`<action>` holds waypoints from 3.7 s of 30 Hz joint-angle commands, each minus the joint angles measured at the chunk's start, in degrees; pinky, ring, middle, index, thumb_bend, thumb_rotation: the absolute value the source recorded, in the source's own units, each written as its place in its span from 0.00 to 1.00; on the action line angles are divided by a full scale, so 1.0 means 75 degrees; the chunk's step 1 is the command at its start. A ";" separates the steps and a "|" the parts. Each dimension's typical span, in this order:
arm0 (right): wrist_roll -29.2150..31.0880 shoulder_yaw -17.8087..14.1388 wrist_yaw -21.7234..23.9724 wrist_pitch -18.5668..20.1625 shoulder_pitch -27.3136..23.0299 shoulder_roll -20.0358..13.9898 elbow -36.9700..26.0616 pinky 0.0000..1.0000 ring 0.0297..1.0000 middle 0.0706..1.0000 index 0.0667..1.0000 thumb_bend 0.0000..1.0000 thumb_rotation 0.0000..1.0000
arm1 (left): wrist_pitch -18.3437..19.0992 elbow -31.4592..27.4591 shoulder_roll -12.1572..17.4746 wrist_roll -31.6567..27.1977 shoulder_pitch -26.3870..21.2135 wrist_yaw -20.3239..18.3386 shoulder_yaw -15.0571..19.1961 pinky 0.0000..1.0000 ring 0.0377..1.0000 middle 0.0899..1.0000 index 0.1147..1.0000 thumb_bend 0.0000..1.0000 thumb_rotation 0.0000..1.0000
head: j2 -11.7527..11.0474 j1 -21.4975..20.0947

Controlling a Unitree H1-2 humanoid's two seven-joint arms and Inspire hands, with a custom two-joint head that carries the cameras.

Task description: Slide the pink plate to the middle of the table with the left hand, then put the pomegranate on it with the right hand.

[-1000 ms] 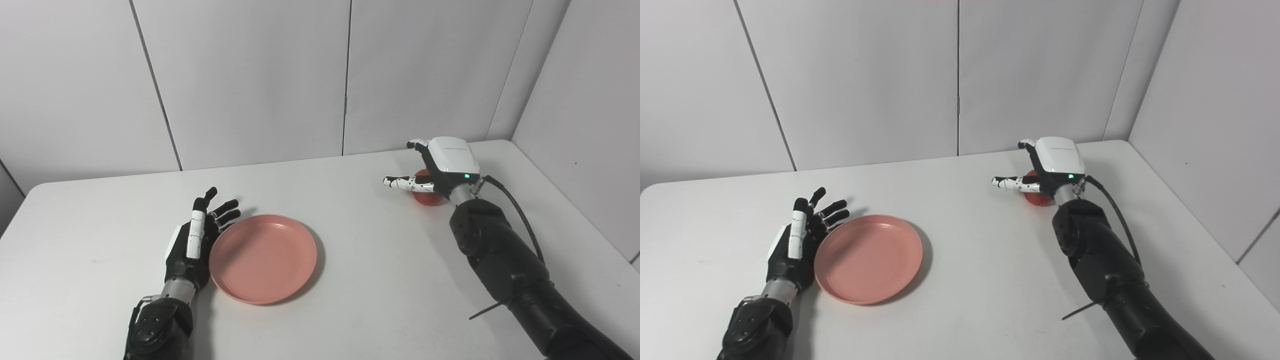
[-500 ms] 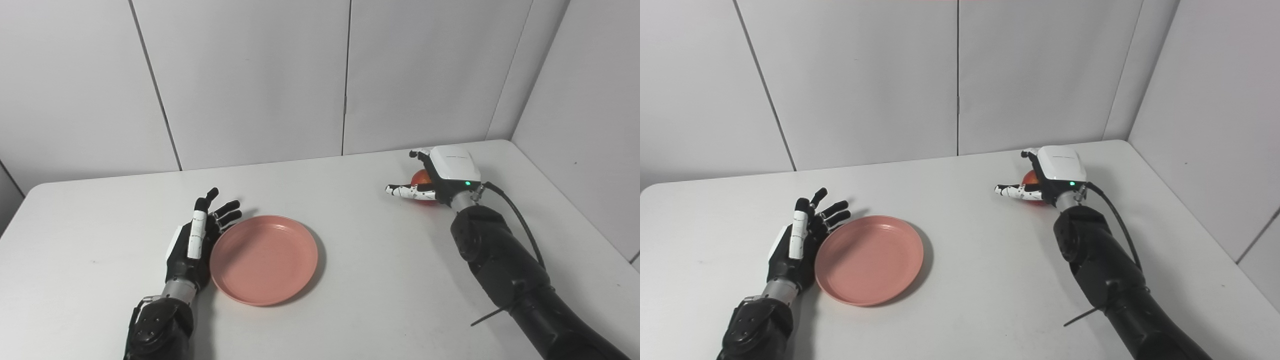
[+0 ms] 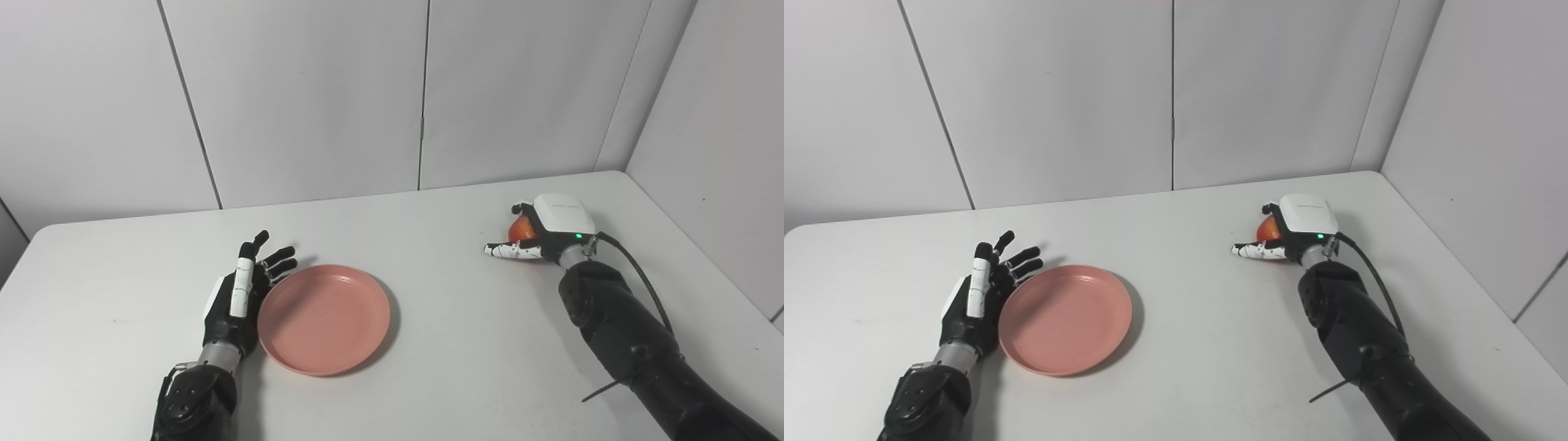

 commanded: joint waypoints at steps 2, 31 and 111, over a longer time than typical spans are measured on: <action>0.0223 -0.0088 -0.0441 -0.0264 -0.0274 -0.0098 0.0022 0.44 0.54 0.66 0.65 0.76 0.48 | 0.0119 -0.0109 0.0014 -0.0059 -0.0098 -0.0087 -0.0043 0.75 0.78 0.77 0.92 0.97 0.93 | -0.0004 0.0005; 0.0957 0.0031 -0.0539 -0.0758 -0.0319 0.0023 -0.1074 0.36 0.43 0.43 0.47 0.53 0.01 | 0.0236 -0.0188 -0.0046 -0.0067 -0.0157 -0.0118 -0.0081 0.74 0.76 0.75 0.92 0.98 0.93 | 0.0043 0.0176; 0.0141 0.1981 0.1624 -0.1532 0.0037 0.2201 -0.3362 0.27 0.35 0.41 0.51 0.52 0.01 | 0.0139 -0.0173 -0.0312 0.0155 -0.0141 0.0162 -0.0249 0.78 0.79 0.80 0.94 0.96 0.98 | 0.0201 0.1005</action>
